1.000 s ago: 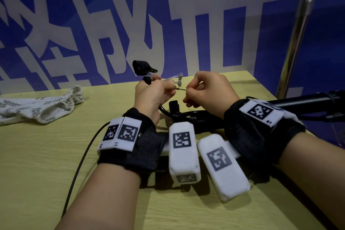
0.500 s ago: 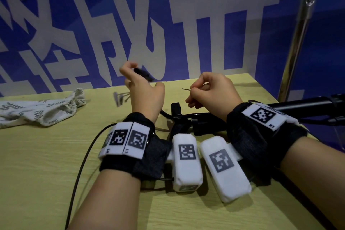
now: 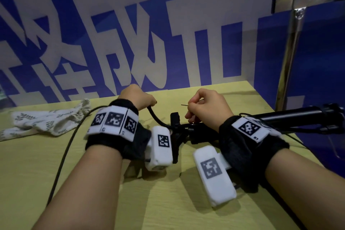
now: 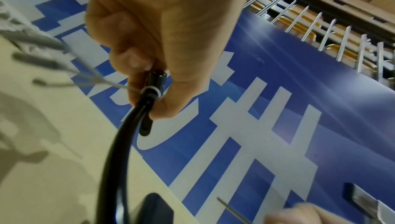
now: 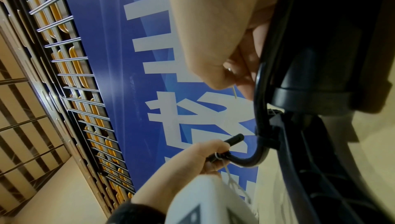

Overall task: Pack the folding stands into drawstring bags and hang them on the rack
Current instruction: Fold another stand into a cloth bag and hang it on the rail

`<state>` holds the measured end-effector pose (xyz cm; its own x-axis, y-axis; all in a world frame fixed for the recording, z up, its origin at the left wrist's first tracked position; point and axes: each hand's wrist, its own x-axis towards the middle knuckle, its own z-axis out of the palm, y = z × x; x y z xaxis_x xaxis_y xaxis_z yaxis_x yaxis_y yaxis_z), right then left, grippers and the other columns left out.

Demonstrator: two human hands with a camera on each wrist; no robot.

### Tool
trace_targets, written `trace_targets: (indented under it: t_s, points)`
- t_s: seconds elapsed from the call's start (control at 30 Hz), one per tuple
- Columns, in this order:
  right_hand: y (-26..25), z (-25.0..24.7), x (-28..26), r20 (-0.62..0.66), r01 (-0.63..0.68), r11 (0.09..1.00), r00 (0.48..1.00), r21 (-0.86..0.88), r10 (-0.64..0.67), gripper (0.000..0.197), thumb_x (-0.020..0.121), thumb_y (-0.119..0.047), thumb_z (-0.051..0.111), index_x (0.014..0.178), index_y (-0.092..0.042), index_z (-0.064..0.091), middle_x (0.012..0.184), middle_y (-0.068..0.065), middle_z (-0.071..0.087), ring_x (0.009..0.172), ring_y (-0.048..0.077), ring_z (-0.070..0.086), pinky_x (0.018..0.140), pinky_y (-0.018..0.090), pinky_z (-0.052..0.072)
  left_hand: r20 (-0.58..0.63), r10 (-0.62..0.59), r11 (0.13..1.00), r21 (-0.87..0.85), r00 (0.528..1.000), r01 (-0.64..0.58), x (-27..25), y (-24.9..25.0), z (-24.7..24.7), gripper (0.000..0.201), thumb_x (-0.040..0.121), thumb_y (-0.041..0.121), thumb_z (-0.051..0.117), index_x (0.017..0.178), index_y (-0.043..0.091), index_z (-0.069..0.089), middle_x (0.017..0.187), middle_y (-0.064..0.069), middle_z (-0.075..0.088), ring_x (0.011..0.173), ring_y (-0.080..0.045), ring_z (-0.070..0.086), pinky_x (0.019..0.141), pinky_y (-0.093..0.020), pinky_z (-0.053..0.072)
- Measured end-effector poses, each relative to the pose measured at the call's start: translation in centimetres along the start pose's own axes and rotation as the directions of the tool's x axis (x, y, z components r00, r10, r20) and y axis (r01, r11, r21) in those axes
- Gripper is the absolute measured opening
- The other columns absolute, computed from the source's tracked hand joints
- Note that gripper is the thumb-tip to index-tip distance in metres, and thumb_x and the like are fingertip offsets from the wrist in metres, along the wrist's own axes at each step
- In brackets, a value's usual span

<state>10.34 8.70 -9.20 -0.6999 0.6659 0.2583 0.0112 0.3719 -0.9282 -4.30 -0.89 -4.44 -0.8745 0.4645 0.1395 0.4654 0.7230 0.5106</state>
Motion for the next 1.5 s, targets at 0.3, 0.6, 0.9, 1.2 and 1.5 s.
trace_targets:
  t_s: [0.3, 0.6, 0.9, 1.2, 1.5]
  points:
    - [-0.1, -0.1, -0.2, 0.001, -0.002, 1.0, 1.0, 0.002, 0.002, 0.016, 0.085, -0.001, 0.05, 0.073, -0.012, 0.051, 0.067, 0.006, 0.067, 0.053, 0.013, 0.06, 0.055, 0.019, 0.049, 0.107, 0.051, 0.948, 0.309, 0.993, -0.082, 1.3, 3.1, -1.1, 0.012, 0.076, 0.01, 0.066, 0.078, 0.005, 0.055, 0.075, -0.007, 0.054, 0.069, -0.021, 0.052, 0.053, -0.026, 0.04]
    - [-0.1, -0.1, -0.1, 0.006, 0.0, 1.0, 1.0, 0.01, 0.0, 0.014, 0.084, -0.002, 0.05, 0.073, -0.011, 0.052, 0.069, 0.009, 0.068, 0.053, 0.014, 0.059, 0.065, 0.028, 0.056, 0.191, 0.094, 0.333, 0.919, 0.977, -0.212, -1.7, 7.1, 0.6, 0.009, 0.086, 0.023, 0.052, 0.081, 0.016, 0.049, 0.078, -0.001, 0.049, 0.092, -0.021, 0.055, 0.091, -0.039, 0.038]
    - [0.1, 0.0, 0.2, 0.001, -0.002, 1.0, 1.0, 0.028, 0.002, 0.017, 0.083, 0.0, 0.049, 0.07, -0.012, 0.05, 0.065, 0.008, 0.065, 0.05, 0.016, 0.058, 0.061, 0.028, 0.054, 0.246, 0.071, 0.325, 0.91, 0.967, -0.256, -1.7, 5.4, -0.1, 0.013, 0.083, 0.017, 0.058, 0.079, 0.008, 0.05, 0.087, -0.007, 0.054, 0.093, -0.031, 0.057, 0.081, -0.04, 0.049]
    - [0.0, 0.0, 0.1, -0.026, -0.022, 0.998, 0.999, 0.051, 0.023, 0.016, 0.081, 0.001, 0.048, 0.07, -0.011, 0.049, 0.062, 0.009, 0.065, 0.047, 0.017, 0.056, 0.051, 0.024, 0.048, 0.406, 0.107, 0.644, 0.667, 0.908, -0.374, -0.3, 7.0, 0.1, 0.03, 0.097, 0.018, 0.05, 0.117, -0.003, 0.057, 0.108, -0.019, 0.057, 0.086, -0.02, 0.041, 0.081, -0.034, 0.044]
    - [-0.1, -0.2, 0.2, -0.093, -0.039, 0.987, 0.994, 0.155, 0.054, 0.014, 0.082, 0.0, 0.048, 0.072, -0.01, 0.049, 0.061, 0.011, 0.063, 0.048, 0.019, 0.057, 0.052, 0.027, 0.05, 0.323, 0.431, 0.656, 0.528, 0.842, -0.539, -1.2, 6.0, 1.2, 0.021, 0.098, 0.018, 0.033, 0.086, 0.022, 0.049, 0.077, 0.007, 0.047, 0.092, -0.018, 0.043, 0.1, -0.041, 0.028]
